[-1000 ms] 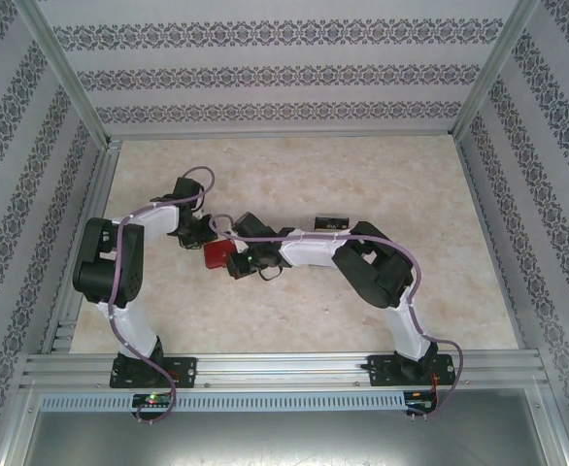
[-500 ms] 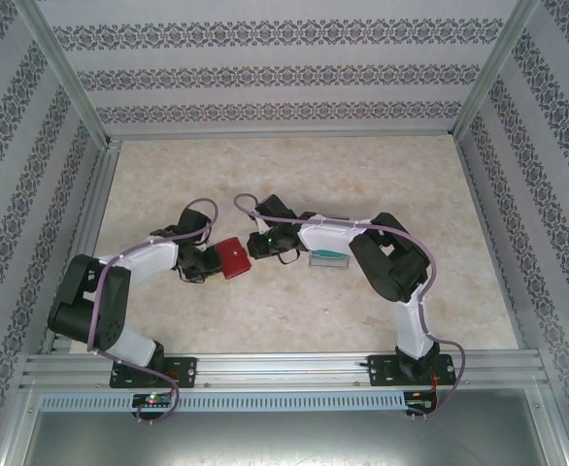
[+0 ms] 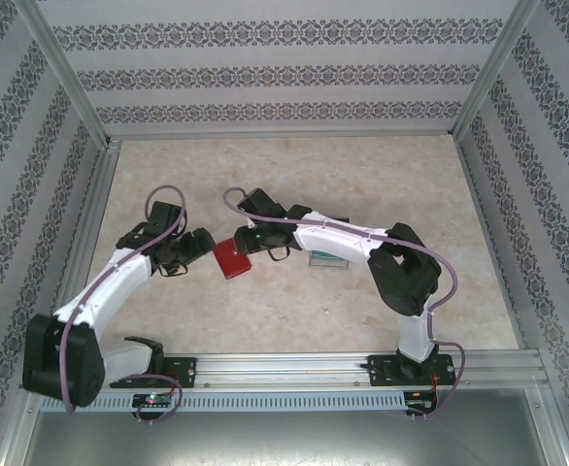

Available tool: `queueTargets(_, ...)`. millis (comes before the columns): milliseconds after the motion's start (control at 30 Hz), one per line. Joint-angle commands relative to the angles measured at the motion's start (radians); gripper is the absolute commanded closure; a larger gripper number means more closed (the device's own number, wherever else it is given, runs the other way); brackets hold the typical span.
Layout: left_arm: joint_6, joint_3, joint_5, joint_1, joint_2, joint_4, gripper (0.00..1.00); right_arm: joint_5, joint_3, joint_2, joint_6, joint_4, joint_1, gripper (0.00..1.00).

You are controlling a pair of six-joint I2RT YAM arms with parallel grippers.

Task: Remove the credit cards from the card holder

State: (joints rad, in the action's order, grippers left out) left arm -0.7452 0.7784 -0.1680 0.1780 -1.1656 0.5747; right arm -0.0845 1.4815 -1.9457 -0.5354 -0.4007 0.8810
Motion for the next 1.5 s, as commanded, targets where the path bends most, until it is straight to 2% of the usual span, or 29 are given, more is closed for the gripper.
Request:
queueTargets(0,0.004,0.024,0.095,-0.012,0.097,0.126,0.06,0.127,0.117,-0.054,-0.007,-0.168,0.039,0.61)
queueTargets(100,-0.008,0.011,0.164,-0.011,0.171,0.160,0.00,0.187,0.243,-0.124,0.002,-0.286,0.066,0.62)
queueTargets(300,0.081,0.031,0.063,-0.011,0.217,0.227,0.00,0.237,0.420,-0.241,0.010,-0.418,0.105,0.64)
queueTargets(533,0.073,0.021,0.071,-0.011,0.250,0.240,0.00,0.239,0.521,-0.330,0.028,-0.466,0.113,0.63)
queueTargets(700,0.067,0.016,0.083,-0.011,0.247,0.248,0.00,0.237,0.546,-0.369,0.033,-0.469,0.125,0.60)
queueTargets(1100,0.065,0.006,0.062,-0.012,0.243,0.241,0.00,0.245,0.616,-0.481,0.060,-0.518,0.123,0.59)
queueTargets(1467,0.066,0.006,0.050,-0.012,0.251,0.231,0.00,0.266,0.654,-0.448,0.090,-0.534,0.127,0.60)
